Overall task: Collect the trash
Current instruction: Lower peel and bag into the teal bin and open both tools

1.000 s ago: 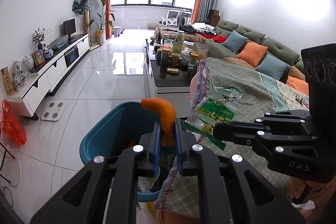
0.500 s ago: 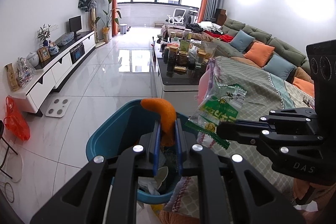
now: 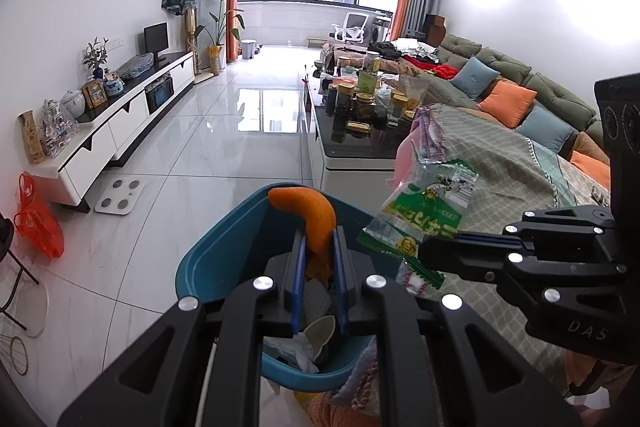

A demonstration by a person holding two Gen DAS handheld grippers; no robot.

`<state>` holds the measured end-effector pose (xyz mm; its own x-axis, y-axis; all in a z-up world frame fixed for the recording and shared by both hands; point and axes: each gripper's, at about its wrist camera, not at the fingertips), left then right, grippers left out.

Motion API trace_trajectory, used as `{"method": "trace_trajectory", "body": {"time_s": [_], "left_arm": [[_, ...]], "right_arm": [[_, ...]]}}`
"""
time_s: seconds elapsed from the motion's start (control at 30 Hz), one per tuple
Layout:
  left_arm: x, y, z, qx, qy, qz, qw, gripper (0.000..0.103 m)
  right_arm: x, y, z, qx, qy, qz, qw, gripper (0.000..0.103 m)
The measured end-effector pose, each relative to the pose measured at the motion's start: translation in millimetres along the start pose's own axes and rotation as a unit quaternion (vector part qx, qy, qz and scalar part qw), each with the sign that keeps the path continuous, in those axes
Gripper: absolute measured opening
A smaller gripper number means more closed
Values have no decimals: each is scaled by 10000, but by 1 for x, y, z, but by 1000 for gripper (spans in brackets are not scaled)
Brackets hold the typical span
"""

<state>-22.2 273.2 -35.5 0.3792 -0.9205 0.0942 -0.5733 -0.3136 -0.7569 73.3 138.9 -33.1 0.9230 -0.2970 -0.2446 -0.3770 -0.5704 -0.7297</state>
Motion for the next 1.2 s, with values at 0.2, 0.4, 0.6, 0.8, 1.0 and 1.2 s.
{"method": "trace_trajectory", "body": {"time_s": [0.2, 0.4, 0.6, 0.8, 1.0, 1.2], "left_arm": [[-2, 1, 4, -37, -67, -29, 10000, 14], [-3, 0, 6, -47, -123, -49, 9999, 14], [-3, 1, 10, -59, -213, -65, 9997, 14], [-2, 0, 14, -70, -266, -60, 9996, 14], [-4, 1, 16, -66, -318, -76, 9994, 14], [-6, 0, 20, -96, -373, -89, 9992, 14]], "right_arm": [[0, -1, 7, -80, -19, -28, 10000, 3], [0, -2, 12, -136, -34, -30, 9999, 3], [0, -3, 18, -213, -35, -47, 9998, 3], [-1, -4, 22, -268, -37, -36, 9996, 3], [1, -5, 28, -323, -36, -32, 9995, 3], [-1, -7, 33, -373, -42, -49, 9993, 3]]}}
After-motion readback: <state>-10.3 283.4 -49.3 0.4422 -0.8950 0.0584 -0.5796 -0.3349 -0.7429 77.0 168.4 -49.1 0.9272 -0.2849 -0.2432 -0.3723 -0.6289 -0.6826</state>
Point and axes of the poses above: each gripper's, at about its wrist camera, not at the fingertips, and z roughly the way its jaws point, x to its right, y to its underside, and after that the axes turned 2 degrees about -x, right-handed
